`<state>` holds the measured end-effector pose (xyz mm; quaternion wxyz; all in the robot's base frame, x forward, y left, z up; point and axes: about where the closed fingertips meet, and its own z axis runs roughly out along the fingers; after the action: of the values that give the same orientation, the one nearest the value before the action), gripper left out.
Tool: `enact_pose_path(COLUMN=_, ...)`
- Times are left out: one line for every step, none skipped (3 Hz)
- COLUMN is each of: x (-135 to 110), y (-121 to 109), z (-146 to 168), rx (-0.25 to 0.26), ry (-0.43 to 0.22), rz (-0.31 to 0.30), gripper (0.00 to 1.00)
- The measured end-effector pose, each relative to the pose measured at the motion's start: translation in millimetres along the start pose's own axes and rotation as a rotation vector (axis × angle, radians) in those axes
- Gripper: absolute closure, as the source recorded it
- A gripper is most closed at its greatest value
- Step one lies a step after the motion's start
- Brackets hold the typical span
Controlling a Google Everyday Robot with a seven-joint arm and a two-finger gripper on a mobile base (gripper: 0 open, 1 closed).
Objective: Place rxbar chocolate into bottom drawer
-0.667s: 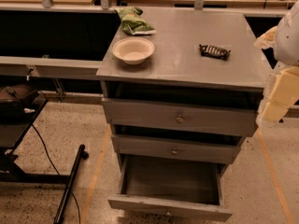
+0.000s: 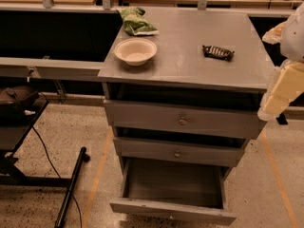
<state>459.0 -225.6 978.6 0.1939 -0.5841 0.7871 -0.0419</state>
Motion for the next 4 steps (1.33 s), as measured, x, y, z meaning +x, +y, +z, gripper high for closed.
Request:
enact_pose_path(x=7, y=-54, z=10, rx=0.079, ry=-0.047, rz=0.007, gripper=0.00)
enact_pose_path(x=16, y=-119, z=21, rx=0.153, ry=-0.140, rz=0.005, gripper=0.00)
enact_pose_path(x=16, y=-170, z=59, rx=0.142, ry=-0.243, rz=0.016, gripper=0.00)
enact_pose_path(x=8, y=-207, z=107, rx=0.096, ry=-0.350, rz=0.068, gripper=0.00)
